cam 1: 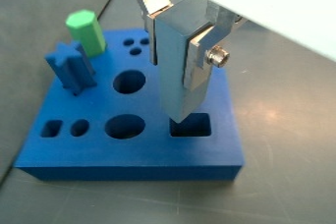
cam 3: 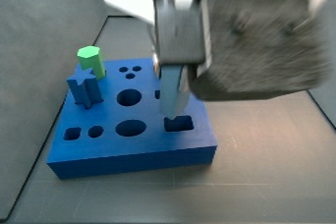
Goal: Pick up the rectangle object. Move up. Place the rectangle object on the fixture. Regrasp the rectangle object. Move to above the board. Insert the rectangle object.
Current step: Insert the rectangle object.
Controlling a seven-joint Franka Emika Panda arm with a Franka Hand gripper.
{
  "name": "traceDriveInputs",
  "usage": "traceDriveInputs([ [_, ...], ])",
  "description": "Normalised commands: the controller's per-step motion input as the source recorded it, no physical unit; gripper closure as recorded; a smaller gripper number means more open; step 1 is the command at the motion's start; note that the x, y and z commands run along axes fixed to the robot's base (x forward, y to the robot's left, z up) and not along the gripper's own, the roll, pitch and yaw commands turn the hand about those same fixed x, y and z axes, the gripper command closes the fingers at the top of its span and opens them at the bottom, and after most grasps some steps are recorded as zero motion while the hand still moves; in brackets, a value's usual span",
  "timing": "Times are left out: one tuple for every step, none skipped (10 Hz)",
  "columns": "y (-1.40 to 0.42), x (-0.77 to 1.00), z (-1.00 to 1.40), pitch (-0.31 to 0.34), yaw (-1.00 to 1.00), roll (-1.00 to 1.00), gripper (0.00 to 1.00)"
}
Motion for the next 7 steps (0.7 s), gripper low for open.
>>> traceDriveInputs([
  [-0.01,0.0,0.08,-0.017,-0.99,0.06,1.0],
  [-0.09,-0.01,0.07,0.0,-0.88,0.04,1.0],
  [0.0,0.0,0.0,0.037,0.0,0.0,1.0],
  [0.0,0.29,-0.11,0.151,-0.65,0.0,1.0],
  [0.0,0.0,-0.15,0.009,-1.0,0.0,1.0],
  [0.0,0.0,-0.22,0.0,-1.0,0.0,1.0],
  [0.0,0.0,-0.29,0.0,-1.0,-0.04,1.0],
])
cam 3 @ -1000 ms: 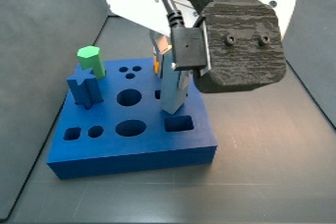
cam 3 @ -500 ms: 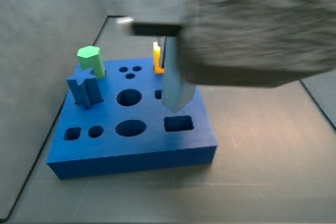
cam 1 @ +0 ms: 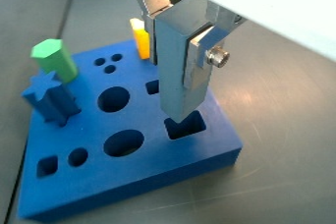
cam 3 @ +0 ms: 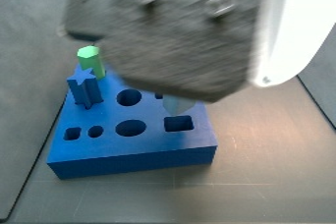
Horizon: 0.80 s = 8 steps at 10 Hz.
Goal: Pick up the rectangle object. Move up. Place the rectangle object on the fixture. Regrasp the rectangle object. Move to above the board. Insert the rectangle object.
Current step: Insert the rectangle object.
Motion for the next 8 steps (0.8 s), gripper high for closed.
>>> traceDriveInputs([
  [-0.01,0.0,-0.33,-0.026,-1.0,-0.15,1.0],
  [-0.06,-0.01,-0.24,-0.38,-0.85,-0.43,1.0],
  [0.0,0.0,0.0,-0.546,-0.65,-0.91,1.0],
  [0.22,0.09,-0.03,-0.157,-0.22,-0.58,1.0],
  [0.09,0.1,-0.04,0.08,-0.04,-0.21,1.0],
  [0.36,0.35,0.0,-0.18,-0.07,-1.0,1.0],
  [0.35,0.35,0.0,-0.169,-0.01,-1.0,1.0],
  [-0.02,0.03,-0.02,0.0,0.0,0.0,1.0],
])
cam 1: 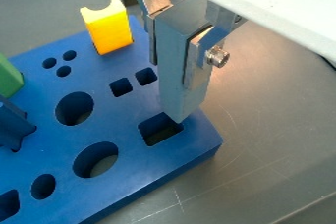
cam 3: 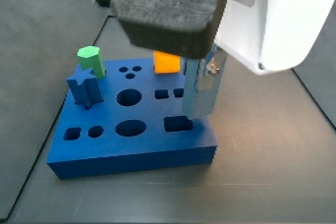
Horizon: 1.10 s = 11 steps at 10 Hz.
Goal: Pick up the rectangle object. Move up. Place the rectangle object on the fixture. Regrasp the rectangle object. Move to above the board. Insert the rectangle object.
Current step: Insert the rectangle object.
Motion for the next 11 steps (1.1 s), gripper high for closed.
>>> traceDriveInputs([
  [0.0,0.01,-0.22,0.0,-1.0,-0.02,1.0],
  [0.0,0.0,-0.23,0.0,-1.0,-0.01,1.0],
  [0.0,0.0,-0.23,0.0,-1.0,0.0,1.0],
  [0.0,0.0,-0.01,-0.009,-0.35,0.0,1.0],
  [0.0,0.0,-0.02,0.0,0.0,0.0,1.0],
  [0.03,-0.22,-0.18,-0.011,-0.62,-0.14,1.0],
  [0.0,-0.22,-0.09,-0.029,-0.77,-0.12,1.0],
  [0.0,-0.07,-0.02,0.0,0.0,0.0,1.0],
  [0.0,-0.6,-0.15,-0.057,-0.48,0.0,1.0],
  [-0.03,-0.44,-0.13,-0.094,-0.45,-0.01,1.0],
  [0.0,-0.04,0.0,0.0,-0.03,0.0,1.0],
])
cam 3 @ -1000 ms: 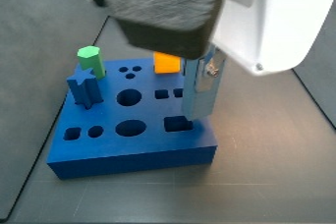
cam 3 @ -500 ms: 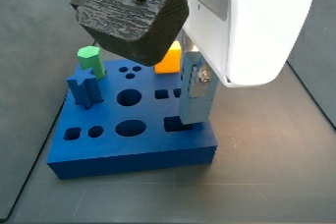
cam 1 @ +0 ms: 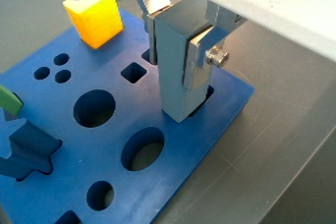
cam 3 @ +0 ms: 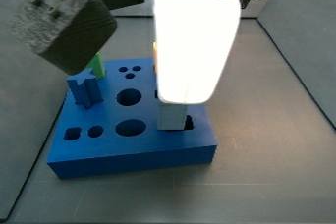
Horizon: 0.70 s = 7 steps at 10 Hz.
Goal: Pick up the rectangle object. Move up. Place the rectangle object on the fixture. Regrasp the rectangle object. Move to above the board. Insert the rectangle object.
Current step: Insert the rectangle object.
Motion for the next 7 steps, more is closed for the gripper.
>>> traceDriveInputs([
  [-0.25,0.0,-0.14,-0.086,-0.35,0.0,1.0],
  [-0.22,0.29,-0.15,-0.203,-0.42,-0.19,1.0],
  [-0.01,0.58,-0.12,-0.023,0.0,-0.13,1.0],
  [0.55,0.66,0.0,0.0,0.0,-0.62,1.0],
  [0.37,0.18,-0.01,0.02,0.06,-0.36,1.0],
  [0.0,-0.05,0.0,-0.066,0.0,0.0,1.0],
  [-0.29,-0.41,-0.14,-0.603,0.24,0.21,1.0],
])
